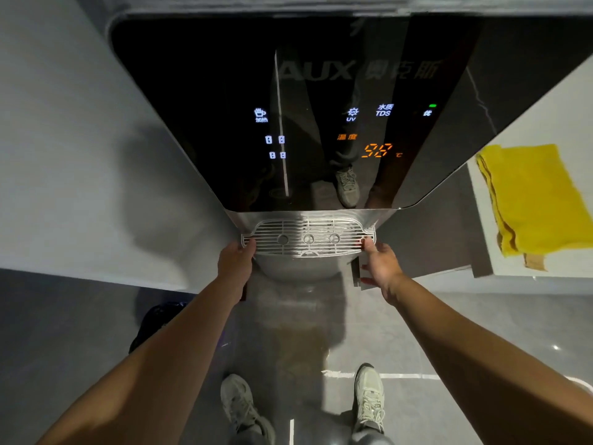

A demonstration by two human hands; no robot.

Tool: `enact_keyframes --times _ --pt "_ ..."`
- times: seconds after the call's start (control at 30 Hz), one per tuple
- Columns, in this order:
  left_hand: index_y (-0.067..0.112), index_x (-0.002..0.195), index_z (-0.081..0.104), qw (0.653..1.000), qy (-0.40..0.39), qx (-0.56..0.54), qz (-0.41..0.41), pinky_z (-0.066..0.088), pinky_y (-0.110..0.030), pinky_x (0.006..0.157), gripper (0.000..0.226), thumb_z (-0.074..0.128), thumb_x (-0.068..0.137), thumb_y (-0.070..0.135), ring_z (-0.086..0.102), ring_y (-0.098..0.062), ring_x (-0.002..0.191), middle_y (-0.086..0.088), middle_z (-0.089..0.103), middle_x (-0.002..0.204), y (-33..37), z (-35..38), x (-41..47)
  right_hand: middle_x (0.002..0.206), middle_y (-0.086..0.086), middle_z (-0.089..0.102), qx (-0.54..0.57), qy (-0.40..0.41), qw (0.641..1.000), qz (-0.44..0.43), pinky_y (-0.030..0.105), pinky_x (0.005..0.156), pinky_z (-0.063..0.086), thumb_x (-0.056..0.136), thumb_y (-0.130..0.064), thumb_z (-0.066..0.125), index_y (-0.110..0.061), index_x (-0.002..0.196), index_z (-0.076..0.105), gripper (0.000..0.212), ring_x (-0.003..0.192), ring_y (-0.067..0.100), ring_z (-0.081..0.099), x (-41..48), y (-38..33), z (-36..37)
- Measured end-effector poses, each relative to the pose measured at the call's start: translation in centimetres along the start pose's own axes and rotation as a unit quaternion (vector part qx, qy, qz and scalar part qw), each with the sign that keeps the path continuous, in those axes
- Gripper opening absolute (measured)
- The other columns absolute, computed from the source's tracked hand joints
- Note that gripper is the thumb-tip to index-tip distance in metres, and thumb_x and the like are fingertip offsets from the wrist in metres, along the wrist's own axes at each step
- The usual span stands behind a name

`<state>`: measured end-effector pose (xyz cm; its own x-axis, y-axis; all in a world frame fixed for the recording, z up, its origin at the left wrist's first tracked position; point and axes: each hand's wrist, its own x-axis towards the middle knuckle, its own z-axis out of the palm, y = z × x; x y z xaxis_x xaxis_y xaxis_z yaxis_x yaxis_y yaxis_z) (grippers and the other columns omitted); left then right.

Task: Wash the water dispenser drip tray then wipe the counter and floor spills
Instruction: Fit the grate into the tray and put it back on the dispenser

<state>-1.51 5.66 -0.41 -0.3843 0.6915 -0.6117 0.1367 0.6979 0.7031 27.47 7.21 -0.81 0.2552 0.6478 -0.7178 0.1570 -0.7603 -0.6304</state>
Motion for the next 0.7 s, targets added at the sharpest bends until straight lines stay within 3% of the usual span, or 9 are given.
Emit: enact_keyframes --times 0.1,0.2,0.27,0.33,0.4,0.47,0.53,0.6,0.7 --pt "0.014 0.126 0.055 0.998 0.051 0.006 0.025 0.047 -0.029 0.073 0.036 0.07 0.097 0.029 0.058 -0.015 0.088 -0.005 0.061 0.114 1.5 -0.6 -2.2 0.151 0.016 0.046 -0.09 0.029 0.994 -0.048 0.056 0.105 0.051 0.103 -0.052 0.048 -0.014 0.152 0.041 0.062 0.134 0.037 0.051 -3.5 -0.5 -1.5" --pt "0.008 0.124 0.058 0.998 0.066 -0.003 0.024 0.046 -0.032 0.071 0.035 0.069 0.095 0.025 0.057 -0.02 0.088 -0.001 0.059 0.096 3.1 -1.6 -5.6 0.131 0.013 0.061 -0.164 0.005 0.974 -0.157 0.043 0.105 0.05 0.102 -0.039 0.059 -0.015 0.133 0.06 0.04 0.116 0.025 0.061 -9.1 -0.6 -4.5" --pt "0.008 0.113 0.066 0.999 0.005 -0.026 0.019 0.05 -0.033 0.069 0.022 0.063 0.098 0.023 0.06 -0.023 0.086 -0.003 0.063 0.086 4.6 -2.1 -8.7 0.112 0.001 0.068 -0.188 0.015 0.954 -0.235 0.031 0.09 0.054 0.1 -0.031 0.062 -0.024 0.119 0.066 0.021 0.101 0.013 0.066 -12.7 -0.8 -7.3" --pt "0.011 0.102 0.07 0.996 -0.082 -0.027 0.022 0.053 -0.035 0.074 0.015 0.06 0.1 0.023 0.064 -0.025 0.086 -0.014 0.07 0.089 6.1 -2.4 -12.4 0.1 -0.01 0.069 -0.198 0.059 0.929 -0.308 0.025 0.078 0.052 0.099 -0.03 0.061 -0.033 0.112 0.065 0.014 0.093 0.003 0.066 -15.7 -1.9 -10.7" --pt "0.004 0.1 0.07 0.987 -0.143 0.017 0.076 0.053 -0.041 0.077 0.02 0.06 0.101 0.021 0.064 -0.029 0.084 -0.029 0.07 0.096 7.6 -2.3 -15.6 0.103 -0.004 0.069 -0.209 0.125 0.893 -0.379 0.031 0.08 0.052 0.097 -0.03 0.057 -0.027 0.116 0.064 0.02 0.096 0.012 0.065 -16.8 -3.8 -14.2" --pt "0.006 0.102 0.071 0.97 -0.173 0.077 0.151 0.054 -0.044 0.08 0.016 0.063 0.101 0.019 0.066 -0.032 0.085 -0.028 0.071 0.096 9.1 -1.7 -18.2 0.12 0.011 0.065 -0.266 0.175 0.846 -0.427 0.037 0.094 0.046 0.097 -0.025 0.054 -0.016 0.129 0.061 0.034 0.111 0.029 0.059 -15.5 -6.2 -17.6" --pt "0.015 0.107 0.072 0.948 -0.191 0.131 0.218 0.054 -0.026 0.081 0.011 0.067 0.099 0.019 0.07 -0.016 0.092 -0.007 0.075 0.097 10.6 -0.7 -20.1 0.138 0.023 0.058 -0.352 0.165 0.818 -0.424 0.045 0.108 0.039 0.101 -0.018 0.055 -0.006 0.146 0.051 0.047 0.126 0.04 0.052 -13.2 -8.6 -20.3" --pt "0.026 0.111 0.071 0.922 -0.206 0.182 0.272 0.05 -0.012 0.079 0.013 0.068 0.098 0.027 0.066 0.003 0.094 0.011 0.073 0.103 11.9 0.7 -21.4 0.151 0.028 0.047 -0.45 0.123 0.793 -0.391 0.05 0.116 0.034 0.105 -0.025 0.052 -0.003 0.157 0.038 0.058 0.137 0.046 0.045 -10.9 -9.9 -22.0" --pt "0.036 0.113 0.067 0.899 -0.209 0.224 0.312 0.051 -0.022 0.081 0.016 0.067 0.098 0.033 0.066 0.006 0.093 0.019 0.071 0.101 13.7 3.1 -22.1 0.142 0.023 0.053 -0.548 0.162 0.746 -0.342 0.054 0.099 0.043 0.104 -0.049 0.045 -0.012 0.152 0.046 0.061 0.123 0.045 0.051 -9.3 -9.3 -22.8"
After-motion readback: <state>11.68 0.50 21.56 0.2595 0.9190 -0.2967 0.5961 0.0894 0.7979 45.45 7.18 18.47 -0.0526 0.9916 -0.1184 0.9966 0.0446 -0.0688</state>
